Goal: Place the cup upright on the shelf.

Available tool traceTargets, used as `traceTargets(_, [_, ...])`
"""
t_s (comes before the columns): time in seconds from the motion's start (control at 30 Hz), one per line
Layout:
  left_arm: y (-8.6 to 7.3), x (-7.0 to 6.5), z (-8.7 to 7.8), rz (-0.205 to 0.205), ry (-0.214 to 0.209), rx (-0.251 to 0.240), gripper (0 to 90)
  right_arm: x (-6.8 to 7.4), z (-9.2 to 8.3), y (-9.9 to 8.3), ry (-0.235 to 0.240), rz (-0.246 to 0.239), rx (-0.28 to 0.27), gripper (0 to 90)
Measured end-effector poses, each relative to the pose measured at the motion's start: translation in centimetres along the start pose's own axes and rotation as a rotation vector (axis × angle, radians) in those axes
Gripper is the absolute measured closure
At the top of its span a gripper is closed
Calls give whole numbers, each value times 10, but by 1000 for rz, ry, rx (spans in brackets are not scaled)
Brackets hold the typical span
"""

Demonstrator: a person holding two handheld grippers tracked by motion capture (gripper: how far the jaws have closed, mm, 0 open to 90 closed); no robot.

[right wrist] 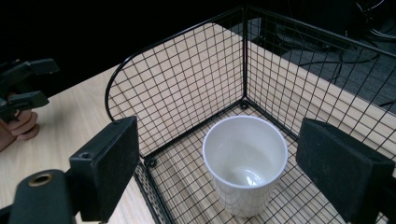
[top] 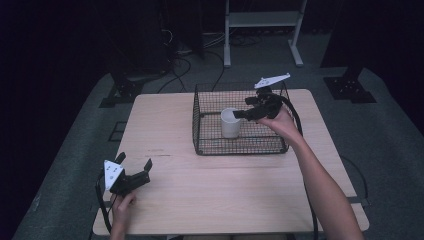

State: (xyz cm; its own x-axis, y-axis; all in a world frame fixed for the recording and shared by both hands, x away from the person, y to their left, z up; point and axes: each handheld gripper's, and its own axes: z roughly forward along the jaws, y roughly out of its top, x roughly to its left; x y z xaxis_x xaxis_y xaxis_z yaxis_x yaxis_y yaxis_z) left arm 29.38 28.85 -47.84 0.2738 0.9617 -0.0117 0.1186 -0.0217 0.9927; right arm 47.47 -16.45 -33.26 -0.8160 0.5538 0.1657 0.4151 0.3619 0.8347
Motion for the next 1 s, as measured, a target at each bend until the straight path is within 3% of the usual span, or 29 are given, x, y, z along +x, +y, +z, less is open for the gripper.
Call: traceTargets(1.0, [0,0,0,3,-1,0,0,24,-22,-23,49,-50,17,131])
